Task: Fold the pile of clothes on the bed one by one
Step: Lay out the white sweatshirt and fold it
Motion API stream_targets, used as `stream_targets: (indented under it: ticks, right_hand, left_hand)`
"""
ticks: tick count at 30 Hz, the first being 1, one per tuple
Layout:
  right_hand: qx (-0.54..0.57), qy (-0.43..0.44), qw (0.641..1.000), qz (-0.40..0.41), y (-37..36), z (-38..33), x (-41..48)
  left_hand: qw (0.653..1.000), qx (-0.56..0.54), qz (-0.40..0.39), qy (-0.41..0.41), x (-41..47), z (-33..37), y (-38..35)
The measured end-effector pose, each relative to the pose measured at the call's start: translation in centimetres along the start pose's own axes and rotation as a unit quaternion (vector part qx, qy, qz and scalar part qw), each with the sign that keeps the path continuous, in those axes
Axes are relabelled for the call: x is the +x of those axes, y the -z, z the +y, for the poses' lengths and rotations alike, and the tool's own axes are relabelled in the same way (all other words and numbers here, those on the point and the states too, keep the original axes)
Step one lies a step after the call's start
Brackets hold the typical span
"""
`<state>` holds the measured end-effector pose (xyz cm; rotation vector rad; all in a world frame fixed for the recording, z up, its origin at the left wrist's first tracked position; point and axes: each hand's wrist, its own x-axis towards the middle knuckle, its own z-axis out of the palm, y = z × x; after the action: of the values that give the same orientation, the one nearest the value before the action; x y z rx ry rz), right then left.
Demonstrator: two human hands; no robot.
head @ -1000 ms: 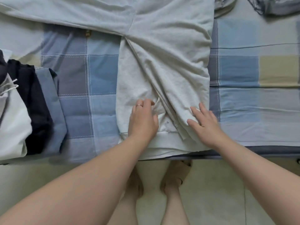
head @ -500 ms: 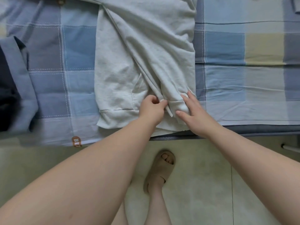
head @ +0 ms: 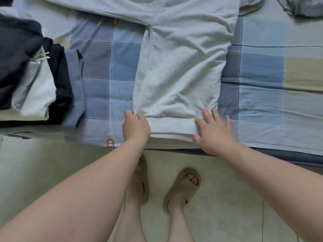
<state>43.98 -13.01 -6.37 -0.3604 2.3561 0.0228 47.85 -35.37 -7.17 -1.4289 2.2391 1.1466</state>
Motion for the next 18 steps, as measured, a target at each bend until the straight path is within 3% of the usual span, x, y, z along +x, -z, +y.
stream_targets:
  ticks: [9,14,18]
  right_hand:
    - [0.039,0.01,0.999,-0.024,-0.9,-0.6,-0.1]
    - [0.158,-0.009,0.984,0.082,0.7,0.1,1.4]
    - [0.112,0.022,0.993,0.013,-0.6,-0.4,1.5]
  left_hand:
    - [0.987,0.163,-0.009,0.011,2.0,-2.1,0.6]
    - [0.994,0.087,-0.037,-0.05,3.3,0.5,0.8]
    - [0.991,0.092,-0.039,-0.085,4.5,0.5,1.0]
